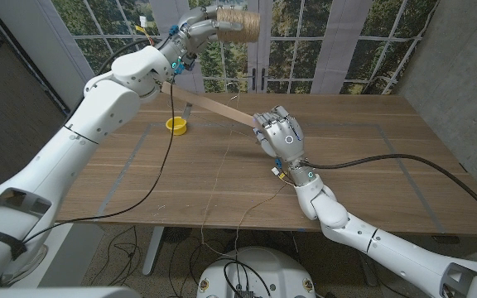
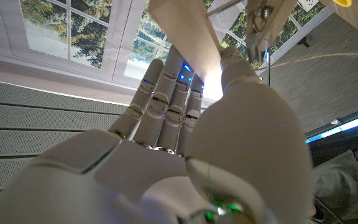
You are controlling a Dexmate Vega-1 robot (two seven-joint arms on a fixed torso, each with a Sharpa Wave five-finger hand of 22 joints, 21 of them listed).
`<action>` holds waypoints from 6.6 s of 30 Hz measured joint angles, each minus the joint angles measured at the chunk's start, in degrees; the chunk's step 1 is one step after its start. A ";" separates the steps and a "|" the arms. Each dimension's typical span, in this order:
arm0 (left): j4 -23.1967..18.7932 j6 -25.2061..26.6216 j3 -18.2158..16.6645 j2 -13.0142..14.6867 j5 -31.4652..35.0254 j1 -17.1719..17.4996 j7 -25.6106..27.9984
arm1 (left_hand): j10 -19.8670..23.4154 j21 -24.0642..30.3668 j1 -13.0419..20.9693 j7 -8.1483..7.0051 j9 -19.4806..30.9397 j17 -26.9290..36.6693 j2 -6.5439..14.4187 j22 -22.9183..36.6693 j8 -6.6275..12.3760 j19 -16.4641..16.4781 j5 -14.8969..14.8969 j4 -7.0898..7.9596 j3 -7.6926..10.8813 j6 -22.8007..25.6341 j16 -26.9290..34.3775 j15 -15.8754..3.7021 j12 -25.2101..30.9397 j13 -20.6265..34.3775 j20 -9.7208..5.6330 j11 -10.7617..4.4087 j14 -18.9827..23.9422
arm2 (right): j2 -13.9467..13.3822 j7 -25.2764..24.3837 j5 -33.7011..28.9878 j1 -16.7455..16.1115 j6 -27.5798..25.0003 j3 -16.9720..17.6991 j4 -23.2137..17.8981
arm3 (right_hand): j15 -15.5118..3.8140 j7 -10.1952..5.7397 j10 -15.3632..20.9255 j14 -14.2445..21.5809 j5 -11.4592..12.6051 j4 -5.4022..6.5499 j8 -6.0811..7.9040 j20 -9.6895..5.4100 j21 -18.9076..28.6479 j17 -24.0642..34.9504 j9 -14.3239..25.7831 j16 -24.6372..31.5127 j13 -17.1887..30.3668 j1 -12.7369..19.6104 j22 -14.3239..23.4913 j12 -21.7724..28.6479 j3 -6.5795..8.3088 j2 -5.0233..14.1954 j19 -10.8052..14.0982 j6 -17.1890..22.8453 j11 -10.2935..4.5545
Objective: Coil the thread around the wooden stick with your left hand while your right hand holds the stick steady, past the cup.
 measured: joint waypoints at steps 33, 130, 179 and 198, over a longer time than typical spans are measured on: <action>-7.22 -4.12 -6.97 3.92 3.86 11.69 8.00 | 0.00 0.84 0.00 -0.30 0.22 1.32 0.00 -0.27 -0.65 -0.20 0.15 -0.23 0.23 0.77 -0.95 0.01 0.00 0.00 0.20 0.00 0.02 | 2.59 4.61 5.81 2.73 -10.89 3.73 1.69 | 0.00 -0.01 0.19 0.00 0.02 -0.41 -0.34 0.00 0.05 0.54 0.01 -0.58 0.02 0.01 0.00 -1.02 -0.25 -0.01 0.00 -0.01 -0.21; 5.92 11.35 -5.69 5.94 -13.98 10.35 5.94 | 0.00 1.49 0.00 0.43 1.60 4.63 0.00 -0.25 -1.94 -0.42 -0.03 -1.58 1.58 1.05 -2.49 0.01 0.00 -0.01 0.42 0.00 0.02 | 0.39 -10.54 -1.25 -3.20 -5.08 10.56 -3.14 | -0.03 0.59 0.78 0.64 0.34 -0.54 -0.87 0.10 0.44 2.14 0.45 -2.68 0.55 0.15 -0.13 -1.89 -0.40 -0.15 -0.52 0.61 -0.04; 1.67 12.01 -6.56 5.82 -13.10 4.31 6.57 | 0.00 1.93 0.00 0.60 1.85 4.68 0.00 -0.54 -2.61 -0.52 -0.15 -1.80 1.80 1.22 -2.78 0.01 0.00 -0.01 0.52 0.00 0.02 | -4.53 -4.33 -4.41 1.37 -1.19 1.16 0.23 | -0.20 0.37 0.58 0.82 0.20 -0.44 -0.95 0.00 0.44 2.72 0.45 -3.57 2.23 0.01 -0.14 -2.68 -0.50 -0.01 -1.44 0.39 -0.24; -3.53 10.42 -5.51 7.74 -13.37 5.30 1.38 | 0.00 2.38 0.00 0.62 2.38 5.06 0.00 -0.53 -3.05 -0.52 -0.18 -1.80 1.80 1.24 -2.70 0.01 0.00 -0.01 0.52 0.00 0.02 | -3.79 -0.95 -4.43 2.69 -1.46 0.46 1.67 | -0.20 0.37 0.58 0.82 0.41 -0.37 -0.87 0.00 0.44 2.98 0.20 -4.13 2.61 0.01 -0.14 -3.25 -0.57 -0.01 -1.44 0.39 -0.24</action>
